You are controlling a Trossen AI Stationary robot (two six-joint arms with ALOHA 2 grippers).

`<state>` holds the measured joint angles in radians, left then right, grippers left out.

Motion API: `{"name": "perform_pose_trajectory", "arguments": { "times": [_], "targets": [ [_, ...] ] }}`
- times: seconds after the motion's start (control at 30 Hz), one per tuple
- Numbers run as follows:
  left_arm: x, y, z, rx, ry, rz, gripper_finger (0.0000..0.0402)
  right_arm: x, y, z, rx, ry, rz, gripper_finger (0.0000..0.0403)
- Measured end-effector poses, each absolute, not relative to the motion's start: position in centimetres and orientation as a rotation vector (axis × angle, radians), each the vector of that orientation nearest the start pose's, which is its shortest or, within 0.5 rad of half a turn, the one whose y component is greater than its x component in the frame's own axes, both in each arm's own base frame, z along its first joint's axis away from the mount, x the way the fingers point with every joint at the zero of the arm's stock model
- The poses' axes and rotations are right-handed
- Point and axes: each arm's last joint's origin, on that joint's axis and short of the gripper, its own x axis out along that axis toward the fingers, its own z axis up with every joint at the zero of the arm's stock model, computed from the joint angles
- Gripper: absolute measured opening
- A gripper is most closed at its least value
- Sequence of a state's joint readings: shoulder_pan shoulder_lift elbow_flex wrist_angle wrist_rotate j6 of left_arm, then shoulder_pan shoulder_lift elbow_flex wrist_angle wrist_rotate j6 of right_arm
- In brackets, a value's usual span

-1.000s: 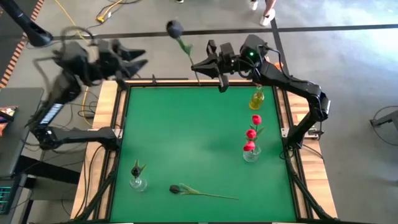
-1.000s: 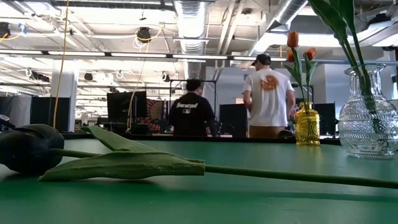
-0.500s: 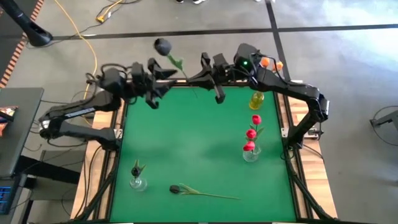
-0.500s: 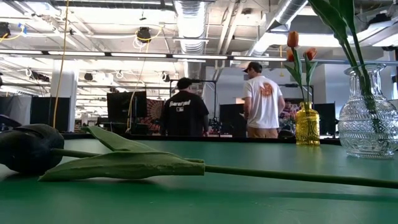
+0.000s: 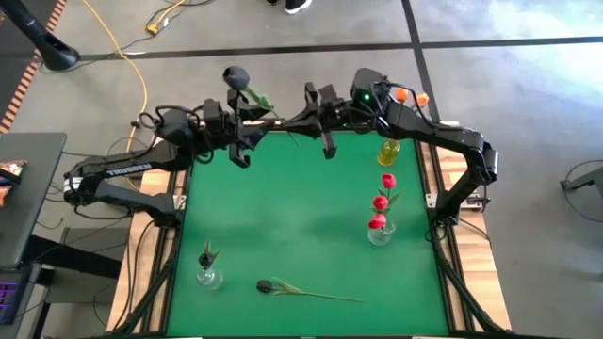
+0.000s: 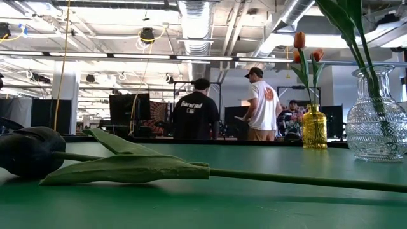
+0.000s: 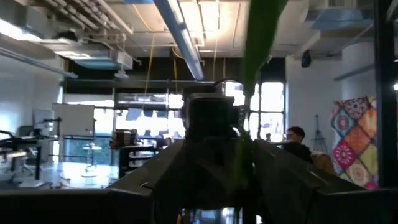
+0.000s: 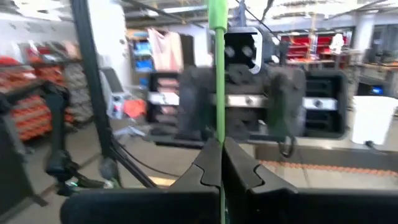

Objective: Sort flowers into vase by color
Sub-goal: Put the top black tulip into the bottom transparent flower vase

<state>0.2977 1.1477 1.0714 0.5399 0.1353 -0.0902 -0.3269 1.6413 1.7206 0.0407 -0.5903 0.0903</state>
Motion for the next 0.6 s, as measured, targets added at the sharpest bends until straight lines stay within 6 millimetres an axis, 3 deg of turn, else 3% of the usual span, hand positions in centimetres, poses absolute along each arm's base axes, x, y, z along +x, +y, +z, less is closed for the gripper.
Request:
{"name": "perform_pose_trajectory", "arguments": {
  "times": [0.6],
  "targets": [
    [23.91,7.05,42.35,-0.054,-0.41,0.174,0.0177,35.7,-10.55,44.81,0.009,-0.02,0.121,0.0024]
  ]
}}
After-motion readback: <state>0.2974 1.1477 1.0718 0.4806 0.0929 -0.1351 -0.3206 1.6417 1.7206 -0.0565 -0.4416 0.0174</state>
